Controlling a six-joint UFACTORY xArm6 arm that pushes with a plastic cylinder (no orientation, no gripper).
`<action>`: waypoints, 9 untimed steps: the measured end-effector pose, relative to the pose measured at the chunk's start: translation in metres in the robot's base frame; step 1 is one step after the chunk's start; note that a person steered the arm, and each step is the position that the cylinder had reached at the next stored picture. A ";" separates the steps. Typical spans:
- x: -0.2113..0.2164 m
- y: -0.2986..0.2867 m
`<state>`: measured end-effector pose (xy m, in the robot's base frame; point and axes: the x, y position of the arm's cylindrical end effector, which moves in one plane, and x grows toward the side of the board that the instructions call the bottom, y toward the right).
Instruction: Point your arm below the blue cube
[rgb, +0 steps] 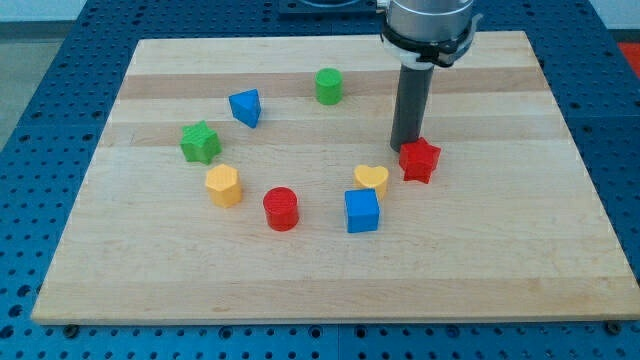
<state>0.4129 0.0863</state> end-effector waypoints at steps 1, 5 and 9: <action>-0.011 0.020; 0.107 0.055; 0.146 -0.041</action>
<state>0.5587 0.0453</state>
